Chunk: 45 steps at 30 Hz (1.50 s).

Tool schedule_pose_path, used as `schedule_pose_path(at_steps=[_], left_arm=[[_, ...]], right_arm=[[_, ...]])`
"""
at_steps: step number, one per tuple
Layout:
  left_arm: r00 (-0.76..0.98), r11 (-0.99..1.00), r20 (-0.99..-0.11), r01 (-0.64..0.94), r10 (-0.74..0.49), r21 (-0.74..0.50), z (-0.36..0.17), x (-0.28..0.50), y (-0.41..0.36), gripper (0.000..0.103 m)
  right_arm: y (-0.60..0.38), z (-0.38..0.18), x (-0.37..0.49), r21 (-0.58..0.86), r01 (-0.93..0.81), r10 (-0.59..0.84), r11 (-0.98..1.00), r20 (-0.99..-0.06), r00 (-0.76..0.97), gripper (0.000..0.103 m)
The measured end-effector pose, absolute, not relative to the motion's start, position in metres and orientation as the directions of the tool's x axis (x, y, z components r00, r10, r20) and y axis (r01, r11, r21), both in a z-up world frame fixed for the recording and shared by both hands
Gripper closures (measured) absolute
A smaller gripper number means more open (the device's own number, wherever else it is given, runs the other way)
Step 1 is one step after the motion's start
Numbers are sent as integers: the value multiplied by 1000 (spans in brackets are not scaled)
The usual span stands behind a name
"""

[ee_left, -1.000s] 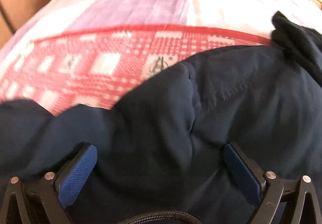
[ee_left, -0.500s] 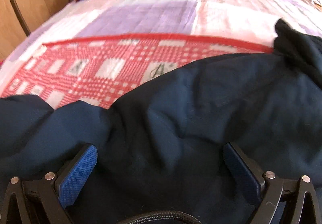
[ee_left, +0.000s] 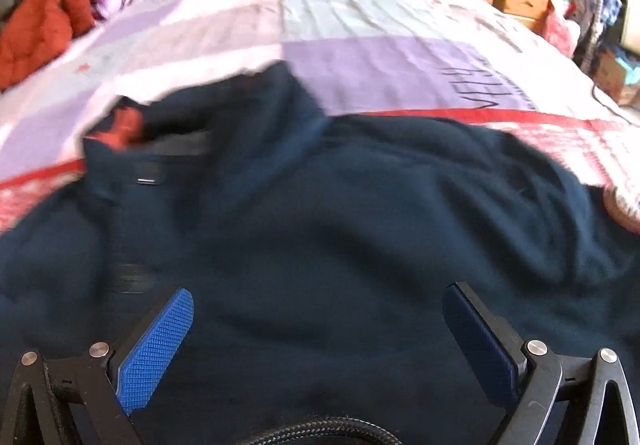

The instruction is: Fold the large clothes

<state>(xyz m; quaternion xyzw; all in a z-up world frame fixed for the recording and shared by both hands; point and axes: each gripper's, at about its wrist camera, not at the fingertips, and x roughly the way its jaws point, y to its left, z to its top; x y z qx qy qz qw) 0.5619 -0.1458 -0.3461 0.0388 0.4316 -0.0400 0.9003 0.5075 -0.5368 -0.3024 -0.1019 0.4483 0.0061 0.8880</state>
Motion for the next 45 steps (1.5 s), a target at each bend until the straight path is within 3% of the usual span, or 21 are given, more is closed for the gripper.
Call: schedule_pose_path(at_steps=[1, 5, 7, 11, 16, 20, 25, 29, 30, 31, 32, 36, 41, 42, 45], left_arm=[[618, 996, -786, 84, -23, 38, -350, 565, -156, 1], [557, 999, -831, 28, 10, 31, -377, 564, -177, 0], [597, 999, -802, 17, 28, 47, -381, 552, -178, 0], [609, 998, -792, 13, 38, 58, -385, 548, -178, 0], [622, 997, -782, 15, 46, 70, -388, 546, -179, 0], [634, 996, -771, 15, 59, 89, -392, 548, -181, 0], [647, 995, -759, 13, 71, 104, -395, 550, -182, 0], [658, 994, -750, 10, 75, 108, -395, 550, -183, 0], [660, 994, -747, 10, 77, 111, -395, 550, -183, 0], [662, 994, -745, 9, 78, 112, -395, 550, -183, 0], [664, 994, -744, 8, 78, 111, -396, 549, -183, 0], [665, 994, -743, 8, 77, 110, -396, 549, -183, 0], [665, 993, -742, 8, 82, 117, -395, 551, -184, 0], [663, 993, -744, 8, 84, 119, -395, 551, -185, 0], [647, 991, -757, 11, 94, 133, -393, 554, -187, 0]], right_arm=[[-520, -302, 492, -182, -55, -114, 982, -793, 598, 2], [-626, -313, 474, -149, 223, -244, 963, -830, 502, 2], [-665, -324, 458, -119, 313, -257, 942, -856, 448, 2], [-715, -348, 433, -29, 449, -225, 893, -893, 389, 2], [-760, -361, 413, 229, 595, -103, 770, -876, 471, 2], [-768, -385, 433, 289, 637, -36, 715, -894, 446, 2], [-768, -387, 458, 448, 610, 20, 653, -816, 578, 0], [-763, -394, 491, 446, 596, 37, 668, -820, 572, 1], [-764, -394, 494, 460, 595, 36, 660, -809, 586, 16], [-767, -393, 495, 458, 613, 16, 644, -809, 588, 59], [-770, -391, 495, 467, 614, 10, 636, -801, 598, 70], [-764, -357, 495, 386, 569, -93, 726, -765, 638, 81], [-748, -291, 452, 282, 537, -246, 795, -660, 710, 83], [-743, -292, 445, 229, 540, -267, 810, -677, 686, 83], [-751, -314, 424, 256, 603, -237, 755, -751, 616, 83]])
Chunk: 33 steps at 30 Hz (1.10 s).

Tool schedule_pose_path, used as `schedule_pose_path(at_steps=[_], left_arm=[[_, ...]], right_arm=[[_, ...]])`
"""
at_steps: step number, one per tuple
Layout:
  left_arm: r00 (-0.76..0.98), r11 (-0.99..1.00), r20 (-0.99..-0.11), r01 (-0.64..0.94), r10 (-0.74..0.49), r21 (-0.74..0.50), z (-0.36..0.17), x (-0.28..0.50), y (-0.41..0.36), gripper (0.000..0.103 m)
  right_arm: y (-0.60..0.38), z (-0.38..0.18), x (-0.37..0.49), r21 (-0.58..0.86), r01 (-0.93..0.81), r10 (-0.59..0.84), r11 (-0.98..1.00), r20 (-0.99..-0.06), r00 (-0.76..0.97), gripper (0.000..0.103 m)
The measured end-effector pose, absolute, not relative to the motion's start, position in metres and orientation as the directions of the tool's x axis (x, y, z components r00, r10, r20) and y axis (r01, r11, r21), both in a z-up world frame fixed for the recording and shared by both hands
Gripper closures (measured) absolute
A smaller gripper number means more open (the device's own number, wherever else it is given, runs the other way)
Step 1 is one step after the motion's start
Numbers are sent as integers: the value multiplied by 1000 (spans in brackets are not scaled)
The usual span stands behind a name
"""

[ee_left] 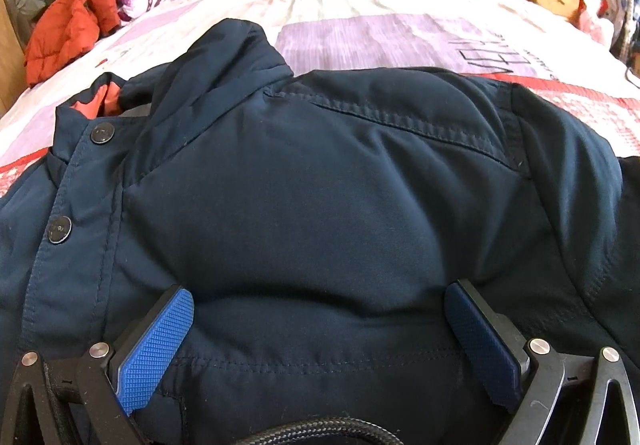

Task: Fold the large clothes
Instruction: 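Grasp the jacket sleeve cuff with the right tool and lift it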

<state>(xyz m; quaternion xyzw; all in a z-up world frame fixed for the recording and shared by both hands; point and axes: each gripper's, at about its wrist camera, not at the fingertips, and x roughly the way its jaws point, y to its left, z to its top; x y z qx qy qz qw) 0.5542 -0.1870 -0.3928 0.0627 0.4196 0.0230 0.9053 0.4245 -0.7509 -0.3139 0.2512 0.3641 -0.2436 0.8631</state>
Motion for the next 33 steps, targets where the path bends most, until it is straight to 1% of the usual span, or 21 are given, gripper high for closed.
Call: schedule_pose_path(at_steps=[2, 3, 5, 7, 9, 11, 12, 13, 14, 15, 17, 20, 22, 24, 27, 29, 33], left_arm=[[628, 988, -770, 15, 111, 155, -384, 557, -191, 0], [629, 988, -769, 11, 115, 157, -376, 556, -194, 0], [685, 997, -728, 27, 37, 76, -349, 544, -205, 0], [720, 997, -693, 75, -32, 33, -332, 536, -230, 0], [695, 989, -714, 143, -87, 19, -337, 539, -258, 0], [637, 974, -769, 202, -54, 99, -366, 550, -290, 0], [599, 972, -801, 199, -17, 128, -383, 558, -297, 0], [604, 981, -796, 171, -32, 90, -388, 564, -292, 0], [608, 985, -794, 147, -17, 91, -389, 568, -290, 0], [595, 986, -804, 130, 9, 107, -394, 575, -291, 0], [609, 981, -792, 128, 40, 149, -396, 578, -297, 0], [623, 976, -780, 123, 64, 179, -399, 579, -299, 0], [617, 978, -785, 123, 58, 169, -400, 582, -297, 0], [589, 984, -808, 124, 31, 127, -396, 588, -293, 0], [499, 992, -865, 127, -50, 16, -381, 594, -276, 0], [514, 992, -853, 120, -84, -25, -362, 580, -258, 0], [582, 994, -809, 104, -81, -25, -320, 534, -192, 0]], right_arm=[[-753, -323, 411, 257, 642, -240, 723, -778, 581, 83], [-753, -322, 404, 265, 652, -245, 711, -775, 582, 83], [-749, -315, 382, 300, 663, -256, 686, -753, 606, 83], [-735, -307, 362, 281, 663, -280, 694, -742, 608, 83], [-721, -301, 345, 249, 660, -300, 709, -741, 601, 83], [-709, -298, 327, 247, 665, -312, 705, -734, 604, 83], [-706, -296, 321, 248, 664, -316, 705, -728, 608, 83], [-701, -292, 317, 249, 657, -317, 711, -721, 616, 83], [-696, -288, 314, 238, 653, -328, 719, -712, 621, 83], [-690, -282, 313, 233, 642, -336, 731, -696, 635, 83], [-681, -269, 312, 221, 622, -347, 751, -669, 657, 83], [-666, -242, 316, 183, 580, -363, 794, -621, 694, 83], [-654, -219, 322, 156, 542, -361, 826, -592, 721, 83], [-640, -199, 327, 130, 506, -356, 852, -565, 744, 83], [-616, -168, 334, 109, 446, -328, 889, -530, 782, 83], [-599, -150, 342, 76, 408, -317, 910, -509, 801, 83], [-557, -121, 357, 37, 353, -295, 935, -472, 831, 83]])
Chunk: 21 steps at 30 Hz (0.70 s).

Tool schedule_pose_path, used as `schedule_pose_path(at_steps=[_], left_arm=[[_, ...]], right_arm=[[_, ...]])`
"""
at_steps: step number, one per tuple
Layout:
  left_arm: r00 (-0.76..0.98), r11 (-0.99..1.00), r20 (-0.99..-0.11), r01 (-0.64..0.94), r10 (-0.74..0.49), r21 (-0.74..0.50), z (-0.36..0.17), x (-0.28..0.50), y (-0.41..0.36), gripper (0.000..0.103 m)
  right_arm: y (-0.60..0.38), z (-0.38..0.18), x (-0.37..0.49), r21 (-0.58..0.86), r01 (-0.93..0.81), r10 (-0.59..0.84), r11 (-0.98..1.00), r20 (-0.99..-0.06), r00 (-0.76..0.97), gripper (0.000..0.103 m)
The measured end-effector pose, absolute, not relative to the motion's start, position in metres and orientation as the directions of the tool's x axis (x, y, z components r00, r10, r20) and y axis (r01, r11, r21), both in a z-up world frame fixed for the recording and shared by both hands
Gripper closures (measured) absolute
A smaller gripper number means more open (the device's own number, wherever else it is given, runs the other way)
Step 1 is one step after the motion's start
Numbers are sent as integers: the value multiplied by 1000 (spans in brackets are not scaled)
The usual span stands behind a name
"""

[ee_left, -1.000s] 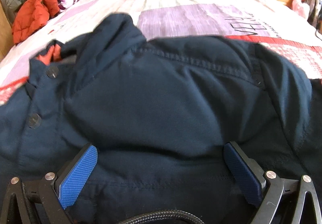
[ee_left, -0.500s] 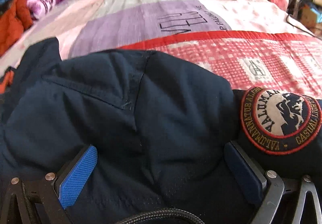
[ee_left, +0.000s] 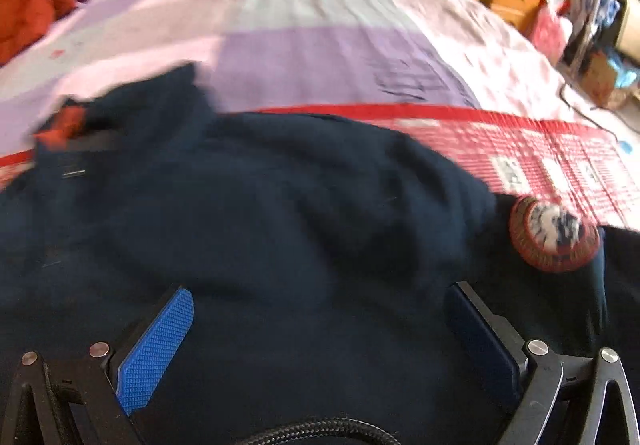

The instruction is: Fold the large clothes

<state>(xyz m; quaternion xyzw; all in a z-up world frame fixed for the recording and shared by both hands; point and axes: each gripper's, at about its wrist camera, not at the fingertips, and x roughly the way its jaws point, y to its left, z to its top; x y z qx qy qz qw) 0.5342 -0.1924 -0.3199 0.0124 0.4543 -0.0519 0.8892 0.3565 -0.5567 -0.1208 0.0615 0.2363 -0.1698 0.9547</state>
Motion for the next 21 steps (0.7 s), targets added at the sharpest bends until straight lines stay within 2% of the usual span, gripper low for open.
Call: schedule_pose_path(at_steps=[3, 8, 12, 17, 21], left_arm=[[608, 995, -790, 100, -75, -17, -297, 484, -128, 0], [576, 998, -817, 66, -20, 22, -284, 399, -19, 0], [553, 999, -832, -6, 32, 35, -276, 335, 71, 0], [542, 996, -836, -55, 88, 69, -265, 289, 139, 0], [537, 993, -837, -106, 104, 55, -256, 263, 182, 0]], right_arm=[[-519, -100, 374, 12, 316, -275, 949, -460, 844, 82], [-422, -73, 418, -70, 215, -223, 974, -433, 874, 82], [-326, -74, 454, -149, 88, -145, 985, -425, 894, 82], [-172, -113, 499, -216, -156, 37, 964, -474, 880, 82], [-62, -190, 525, -288, -338, 117, 896, -581, 805, 83]])
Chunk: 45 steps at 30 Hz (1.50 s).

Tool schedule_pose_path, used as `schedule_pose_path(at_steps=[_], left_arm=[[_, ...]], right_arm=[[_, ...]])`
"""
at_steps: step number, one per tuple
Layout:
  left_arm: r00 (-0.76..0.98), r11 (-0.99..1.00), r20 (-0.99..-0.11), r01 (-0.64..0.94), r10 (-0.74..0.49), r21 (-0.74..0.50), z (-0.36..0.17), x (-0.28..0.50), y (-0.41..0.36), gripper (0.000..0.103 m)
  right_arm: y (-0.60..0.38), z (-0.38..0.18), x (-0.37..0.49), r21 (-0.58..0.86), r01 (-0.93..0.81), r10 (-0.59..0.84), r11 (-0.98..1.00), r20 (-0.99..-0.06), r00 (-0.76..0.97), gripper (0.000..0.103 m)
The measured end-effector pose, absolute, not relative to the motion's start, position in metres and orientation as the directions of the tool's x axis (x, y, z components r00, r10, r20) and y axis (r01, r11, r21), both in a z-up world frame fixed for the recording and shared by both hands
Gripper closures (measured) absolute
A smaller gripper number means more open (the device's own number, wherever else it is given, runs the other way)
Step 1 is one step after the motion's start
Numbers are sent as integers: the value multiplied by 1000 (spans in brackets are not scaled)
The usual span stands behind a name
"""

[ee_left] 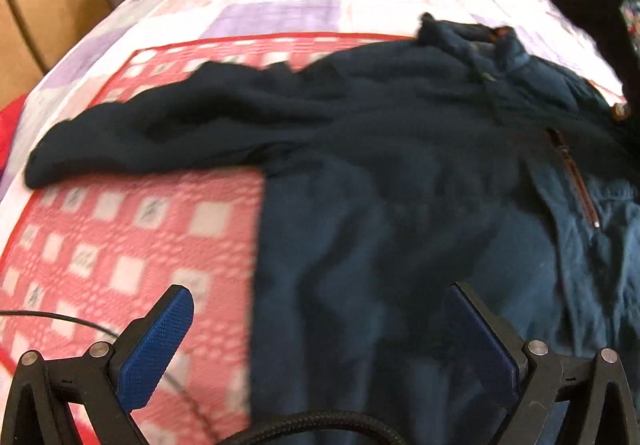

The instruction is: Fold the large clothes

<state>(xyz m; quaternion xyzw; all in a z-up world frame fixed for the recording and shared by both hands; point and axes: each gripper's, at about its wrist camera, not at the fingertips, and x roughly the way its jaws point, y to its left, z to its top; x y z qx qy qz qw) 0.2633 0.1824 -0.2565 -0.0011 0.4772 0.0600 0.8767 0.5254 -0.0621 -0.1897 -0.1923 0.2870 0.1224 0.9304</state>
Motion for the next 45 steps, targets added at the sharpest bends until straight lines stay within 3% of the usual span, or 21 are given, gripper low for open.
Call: schedule_pose_path(at_steps=[5, 14, 17, 19, 22, 28, 31, 33, 36, 41, 45], left_arm=[[533, 985, -834, -156, 144, 70, -261, 239, 214, 0], [501, 976, -855, -214, 137, 31, -283, 229, 231, 0], [505, 977, -853, -210, 129, 23, -280, 237, 222, 0], [509, 979, -852, -204, 122, 18, -278, 242, 216, 0], [519, 983, -847, -180, 114, 22, -276, 250, 204, 0], [525, 987, -846, -160, 95, 12, -274, 258, 189, 0], [524, 988, -847, -154, 91, 11, -273, 259, 186, 0], [523, 988, -847, -152, 93, 15, -273, 259, 187, 0], [512, 986, -854, -164, 97, 13, -277, 260, 189, 0], [510, 983, -855, -182, 95, 1, -278, 258, 195, 0], [502, 986, -859, -165, 102, 20, -281, 259, 196, 0]], right_arm=[[11, -289, 538, -353, -484, 96, 801, -722, 685, 83], [38, -343, 522, -402, -566, 112, 720, -737, 666, 81], [35, -348, 514, -391, -606, 116, 693, -769, 629, 64], [37, -348, 507, -369, -640, 144, 674, -784, 604, 33], [42, -346, 493, -363, -669, 189, 649, -775, 604, 23], [34, -332, 476, -246, -687, 275, 684, -785, 556, 18], [10, -300, 468, -164, -622, 343, 765, -713, 611, 16], [-9, -288, 481, -119, -527, 315, 842, -685, 657, 14], [-17, -296, 516, -44, -450, 271, 892, -743, 611, 14], [23, -307, 491, -101, -607, 338, 789, -752, 565, 14], [51, -346, 501, -190, -614, 219, 766, -821, 527, 14]])
